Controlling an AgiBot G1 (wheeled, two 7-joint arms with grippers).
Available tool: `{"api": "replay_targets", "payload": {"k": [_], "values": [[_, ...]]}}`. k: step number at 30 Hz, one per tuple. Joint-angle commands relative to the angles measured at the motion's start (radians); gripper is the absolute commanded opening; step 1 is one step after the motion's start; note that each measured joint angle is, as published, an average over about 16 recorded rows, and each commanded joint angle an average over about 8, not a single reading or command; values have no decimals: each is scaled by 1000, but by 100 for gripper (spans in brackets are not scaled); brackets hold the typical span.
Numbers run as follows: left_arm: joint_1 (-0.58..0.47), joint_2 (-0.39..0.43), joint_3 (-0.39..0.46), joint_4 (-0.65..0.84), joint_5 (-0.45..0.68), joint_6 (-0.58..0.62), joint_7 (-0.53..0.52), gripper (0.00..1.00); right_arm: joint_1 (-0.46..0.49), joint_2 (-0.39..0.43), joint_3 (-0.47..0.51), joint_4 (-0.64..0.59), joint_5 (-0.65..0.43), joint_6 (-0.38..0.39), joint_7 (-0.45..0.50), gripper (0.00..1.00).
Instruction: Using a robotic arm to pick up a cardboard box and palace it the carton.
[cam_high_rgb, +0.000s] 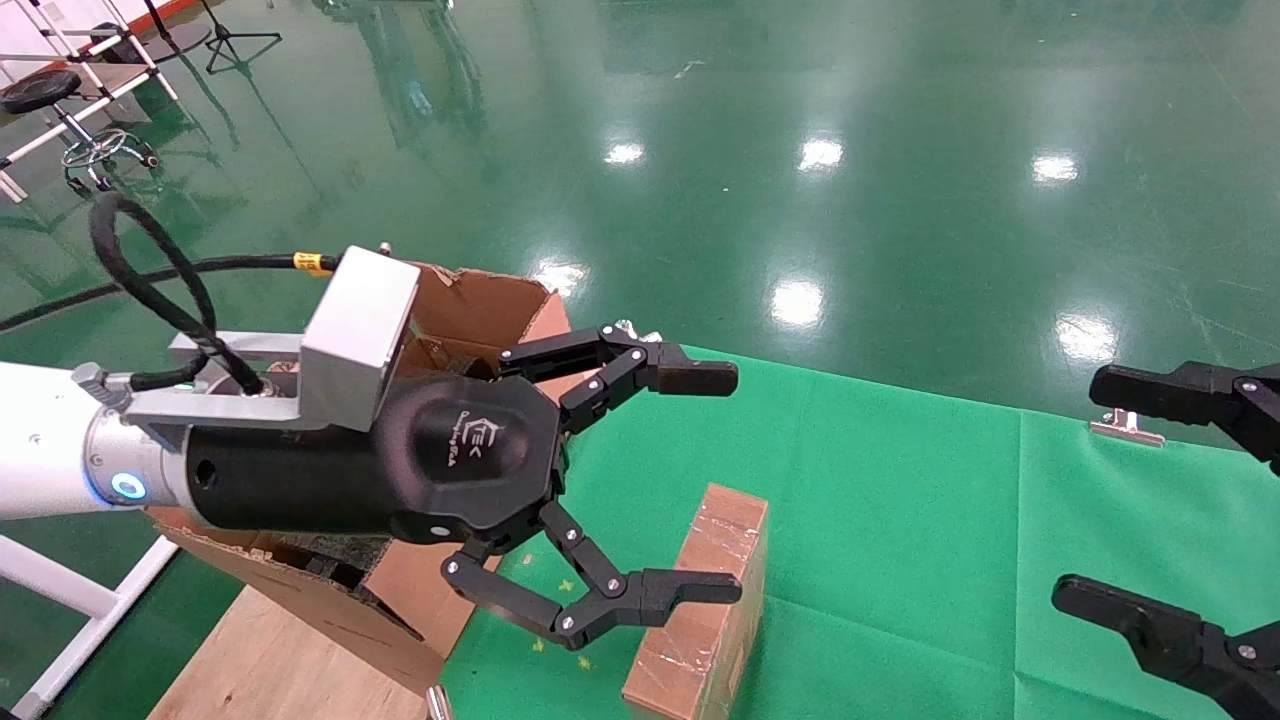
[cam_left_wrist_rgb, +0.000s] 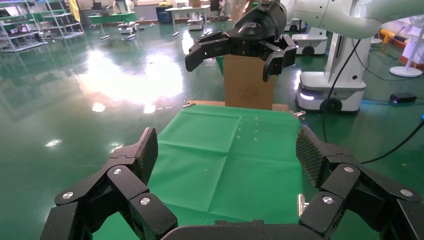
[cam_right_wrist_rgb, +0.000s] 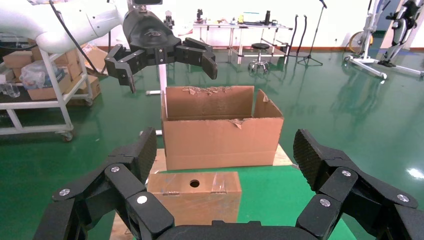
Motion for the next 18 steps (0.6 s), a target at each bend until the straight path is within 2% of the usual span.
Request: {"api": "replay_targets", "payload": {"k": [1,18], "values": [[0,0,0,0,0,0,0,100,0,0,0,0,0,0,0,100],[0,0,0,0,0,0,0,100,0,0,0,0,0,0,0,100]]}}
